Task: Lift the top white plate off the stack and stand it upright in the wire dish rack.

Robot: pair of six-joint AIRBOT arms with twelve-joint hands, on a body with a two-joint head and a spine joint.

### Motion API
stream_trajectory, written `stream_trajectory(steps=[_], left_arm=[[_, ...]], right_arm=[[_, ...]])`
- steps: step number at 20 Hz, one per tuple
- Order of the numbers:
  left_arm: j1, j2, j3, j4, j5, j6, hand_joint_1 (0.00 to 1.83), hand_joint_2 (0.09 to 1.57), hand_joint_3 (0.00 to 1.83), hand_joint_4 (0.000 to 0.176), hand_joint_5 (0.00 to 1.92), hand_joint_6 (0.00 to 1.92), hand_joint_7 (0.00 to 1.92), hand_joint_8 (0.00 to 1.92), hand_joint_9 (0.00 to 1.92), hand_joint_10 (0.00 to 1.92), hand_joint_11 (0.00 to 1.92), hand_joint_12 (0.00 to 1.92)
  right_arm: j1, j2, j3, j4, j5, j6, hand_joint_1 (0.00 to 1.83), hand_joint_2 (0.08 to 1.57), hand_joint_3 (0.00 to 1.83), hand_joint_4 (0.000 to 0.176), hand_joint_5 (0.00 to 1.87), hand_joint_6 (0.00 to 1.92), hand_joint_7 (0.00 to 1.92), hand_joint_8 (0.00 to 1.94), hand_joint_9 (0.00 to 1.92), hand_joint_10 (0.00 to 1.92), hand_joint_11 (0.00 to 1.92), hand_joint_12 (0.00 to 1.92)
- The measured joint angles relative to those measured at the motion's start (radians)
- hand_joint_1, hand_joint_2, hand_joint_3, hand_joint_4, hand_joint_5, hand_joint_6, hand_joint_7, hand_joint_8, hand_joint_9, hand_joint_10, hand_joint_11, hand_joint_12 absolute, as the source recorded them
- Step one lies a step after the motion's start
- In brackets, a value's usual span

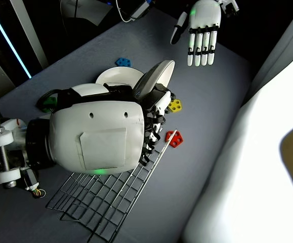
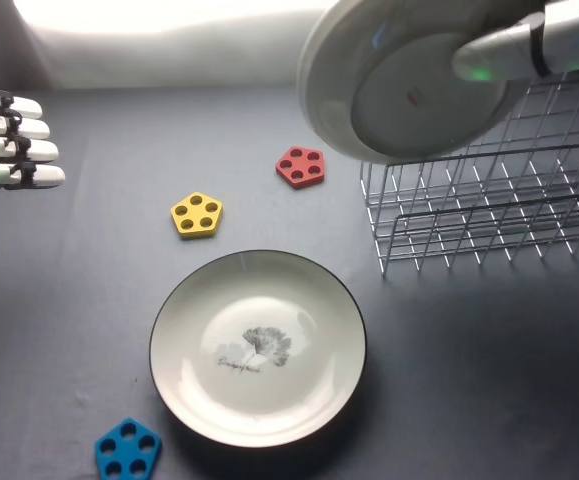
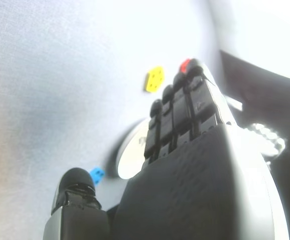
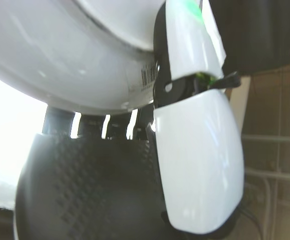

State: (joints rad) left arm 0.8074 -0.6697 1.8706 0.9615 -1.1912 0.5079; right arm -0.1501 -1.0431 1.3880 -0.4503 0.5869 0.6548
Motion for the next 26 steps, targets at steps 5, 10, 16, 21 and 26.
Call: stream_trajectory(steps=[5, 10, 16, 21, 26], left_arm=[[-0.008, 0.002, -0.023, -0.005, 0.014, -0.009, 0.07, 1.07, 0.00, 0.000, 0.12, 0.00, 0.15, 0.00, 0.14, 0.00, 0.15, 0.01], [-0.013, 0.018, -0.058, -0.005, 0.044, -0.023, 0.09, 1.07, 0.00, 0.000, 0.11, 0.00, 0.13, 0.00, 0.12, 0.00, 0.12, 0.00], [0.006, 0.020, -0.025, 0.004, 0.018, -0.023, 0.08, 1.08, 0.00, 0.000, 0.12, 0.01, 0.15, 0.01, 0.14, 0.01, 0.15, 0.01], [0.004, 0.024, -0.013, 0.001, -0.011, -0.008, 0.08, 1.08, 0.00, 0.000, 0.12, 0.00, 0.15, 0.00, 0.16, 0.01, 0.17, 0.02], [0.006, 0.026, -0.013, 0.003, -0.045, -0.007, 0.08, 1.08, 0.00, 0.000, 0.12, 0.00, 0.15, 0.00, 0.15, 0.00, 0.16, 0.01]], right_arm=[[-0.010, 0.000, 0.027, -0.006, 0.015, 0.020, 1.49, 1.06, 0.00, 0.000, 0.98, 0.98, 1.03, 0.63, 1.06, 0.78, 1.03, 1.30], [-0.018, 0.001, 0.051, -0.006, 0.040, 0.031, 1.50, 1.04, 0.00, 0.000, 0.96, 0.98, 1.10, 0.54, 1.14, 0.66, 1.03, 1.28], [-0.040, -0.001, 0.077, -0.033, 0.059, 0.060, 1.50, 1.04, 0.00, 0.000, 1.00, 0.95, 1.13, 0.48, 1.15, 0.63, 0.98, 1.33], [-0.055, -0.001, 0.085, -0.043, 0.069, 0.080, 1.49, 1.07, 0.00, 0.000, 0.95, 1.04, 1.05, 0.64, 1.06, 0.75, 0.96, 1.37], [-0.079, -0.003, 0.103, -0.042, 0.083, 0.083, 1.49, 1.07, 0.00, 0.000, 0.95, 1.04, 1.08, 0.59, 1.03, 0.80, 0.94, 1.39]])
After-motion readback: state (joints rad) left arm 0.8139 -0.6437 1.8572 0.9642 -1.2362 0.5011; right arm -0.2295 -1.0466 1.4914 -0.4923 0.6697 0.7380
